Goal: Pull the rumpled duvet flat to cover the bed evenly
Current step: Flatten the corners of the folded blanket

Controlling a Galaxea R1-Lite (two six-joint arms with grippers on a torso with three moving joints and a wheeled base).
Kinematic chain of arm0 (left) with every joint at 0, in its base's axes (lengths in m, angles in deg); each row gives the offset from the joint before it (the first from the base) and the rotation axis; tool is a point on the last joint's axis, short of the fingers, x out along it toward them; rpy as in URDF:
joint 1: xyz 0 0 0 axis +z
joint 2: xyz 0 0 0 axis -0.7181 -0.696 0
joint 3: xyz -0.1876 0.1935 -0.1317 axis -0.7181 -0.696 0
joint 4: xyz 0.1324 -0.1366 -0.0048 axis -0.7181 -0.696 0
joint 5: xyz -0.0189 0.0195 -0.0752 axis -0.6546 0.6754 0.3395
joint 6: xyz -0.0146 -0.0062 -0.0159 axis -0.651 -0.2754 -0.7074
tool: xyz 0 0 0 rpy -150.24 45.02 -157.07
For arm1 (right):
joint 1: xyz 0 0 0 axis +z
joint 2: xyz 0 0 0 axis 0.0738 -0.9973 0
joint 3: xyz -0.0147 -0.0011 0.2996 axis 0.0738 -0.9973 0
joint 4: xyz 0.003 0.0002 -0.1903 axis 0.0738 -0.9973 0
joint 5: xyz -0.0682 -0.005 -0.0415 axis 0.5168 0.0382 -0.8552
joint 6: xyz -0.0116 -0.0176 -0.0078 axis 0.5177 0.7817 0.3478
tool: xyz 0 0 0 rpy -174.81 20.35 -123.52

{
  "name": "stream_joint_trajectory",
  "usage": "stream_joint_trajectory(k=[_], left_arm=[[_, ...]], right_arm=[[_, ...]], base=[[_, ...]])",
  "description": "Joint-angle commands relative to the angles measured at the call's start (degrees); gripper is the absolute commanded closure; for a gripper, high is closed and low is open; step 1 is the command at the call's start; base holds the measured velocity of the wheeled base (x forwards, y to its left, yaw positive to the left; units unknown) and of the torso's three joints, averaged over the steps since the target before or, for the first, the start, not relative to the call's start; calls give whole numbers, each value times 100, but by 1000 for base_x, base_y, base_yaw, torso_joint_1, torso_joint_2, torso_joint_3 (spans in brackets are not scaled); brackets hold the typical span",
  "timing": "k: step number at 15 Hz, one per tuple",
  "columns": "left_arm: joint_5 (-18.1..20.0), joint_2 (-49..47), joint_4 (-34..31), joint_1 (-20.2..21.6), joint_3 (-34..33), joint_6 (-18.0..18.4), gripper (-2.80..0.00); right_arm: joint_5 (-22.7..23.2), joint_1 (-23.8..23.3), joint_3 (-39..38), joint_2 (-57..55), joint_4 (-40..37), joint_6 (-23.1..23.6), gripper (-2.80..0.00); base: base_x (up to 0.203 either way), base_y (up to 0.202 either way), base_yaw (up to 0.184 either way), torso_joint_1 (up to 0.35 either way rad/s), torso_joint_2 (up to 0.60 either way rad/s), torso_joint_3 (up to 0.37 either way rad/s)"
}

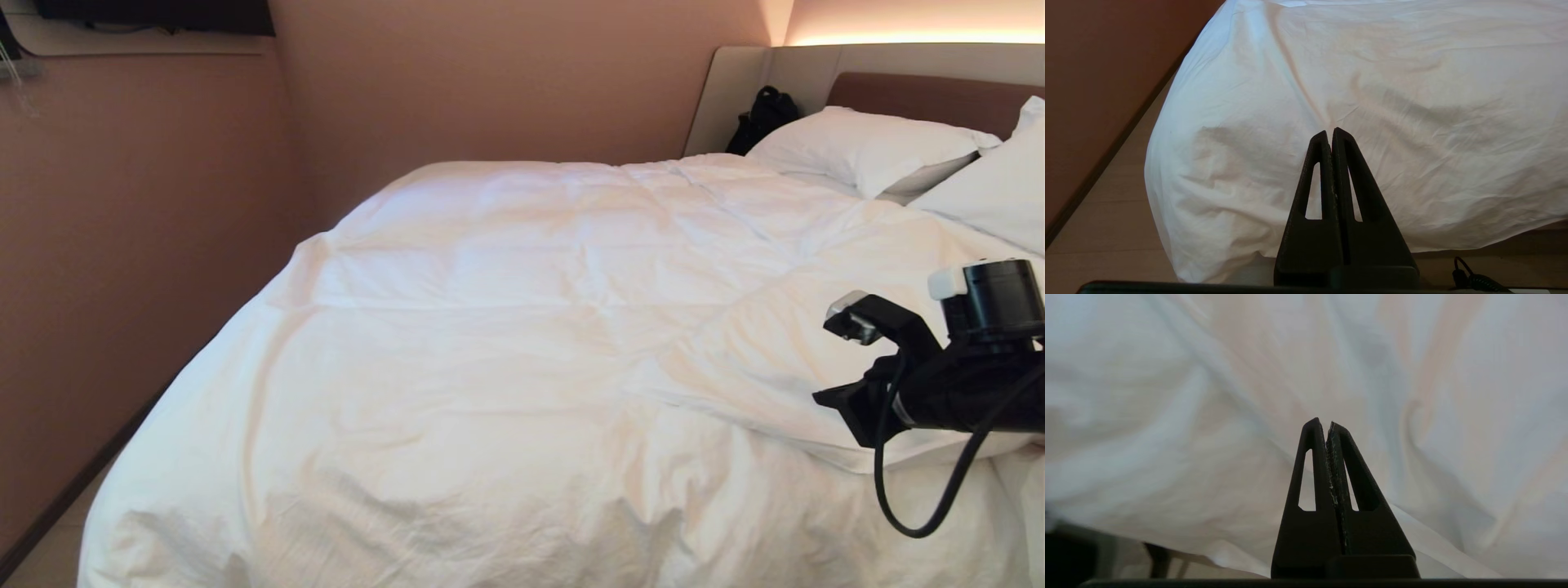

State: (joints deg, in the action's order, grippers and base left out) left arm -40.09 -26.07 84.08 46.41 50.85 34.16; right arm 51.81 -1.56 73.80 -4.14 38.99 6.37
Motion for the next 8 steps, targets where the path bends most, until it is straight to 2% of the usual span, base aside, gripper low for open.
stream_joint_trajectory(k=[1,4,6,8], left_arm=[[0,2,0,2,0,0,0],[0,2,0,2,0,0,0],[0,2,0,2,0,0,0],[0,2,0,2,0,0,0]], right_arm=[[-2469,13,-175,-426,1047,164,0],[-2554,14,-404,-765,1850,414,0],[-2632,113,-490,-850,2035,442,0],[-2652,482,-635,-760,2074,425,0]], base=[[0,0,0,0,0,0],[0,0,0,0,0,0],[0,0,0,0,0,0],[0,0,0,0,0,0]])
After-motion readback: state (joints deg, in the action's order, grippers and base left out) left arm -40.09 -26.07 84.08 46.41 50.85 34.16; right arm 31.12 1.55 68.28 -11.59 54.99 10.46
